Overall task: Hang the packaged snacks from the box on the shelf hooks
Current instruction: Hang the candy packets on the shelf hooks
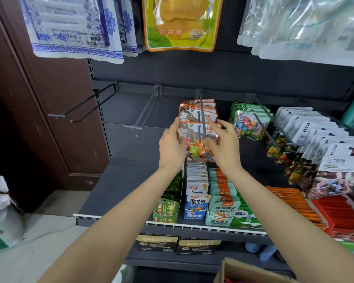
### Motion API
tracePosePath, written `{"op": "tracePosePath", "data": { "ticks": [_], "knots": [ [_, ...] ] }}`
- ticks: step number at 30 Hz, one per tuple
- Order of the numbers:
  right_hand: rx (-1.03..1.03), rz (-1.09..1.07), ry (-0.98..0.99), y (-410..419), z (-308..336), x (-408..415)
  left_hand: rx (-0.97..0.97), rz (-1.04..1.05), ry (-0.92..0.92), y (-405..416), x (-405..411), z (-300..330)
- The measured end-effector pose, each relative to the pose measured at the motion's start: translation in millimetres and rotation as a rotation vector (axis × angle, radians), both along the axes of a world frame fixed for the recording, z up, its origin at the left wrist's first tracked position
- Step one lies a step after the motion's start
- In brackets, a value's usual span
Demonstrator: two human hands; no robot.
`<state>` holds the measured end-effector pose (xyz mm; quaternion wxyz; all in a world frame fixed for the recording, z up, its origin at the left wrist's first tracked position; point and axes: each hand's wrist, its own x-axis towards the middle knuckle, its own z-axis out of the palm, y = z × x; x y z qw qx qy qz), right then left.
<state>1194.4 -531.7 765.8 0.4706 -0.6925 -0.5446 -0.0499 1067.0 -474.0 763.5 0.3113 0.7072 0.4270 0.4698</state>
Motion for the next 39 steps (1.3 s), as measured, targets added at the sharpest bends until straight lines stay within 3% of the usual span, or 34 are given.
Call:
{"op": "tracePosePath", "data": {
  "ticks": [9,13,16,19,25,33,39],
  "knots": [
    [-0.215,0.005,-0.111,52,-11,24,-0.046,-0.151,0.243,56,34,3],
    [-0.204,0.064,-0.077,55,0,27,-0.155,-0.197,0.167,64,35,8],
    [-0.314,0.013,-0.102,53,7,26,-0.154,-0.184,0.200,61,30,10],
    [-0.266,0.039,-0.006,44,12,19,-0.158,-0.175,0.151,46,23,15],
    [-0.166,0.005,0.125,-19,9,4,-0.046,-0.069,0.099,-25,3,3],
    [-0.425,-0.049,0.185,-153,-52,2,-0.188,-0.332,0.230,-130,-2,-56],
    [-0.714,-0.083,0.223,-237,-141,28,-0.224,-0.546,0.519,-204,18,-122]
  ]
}}
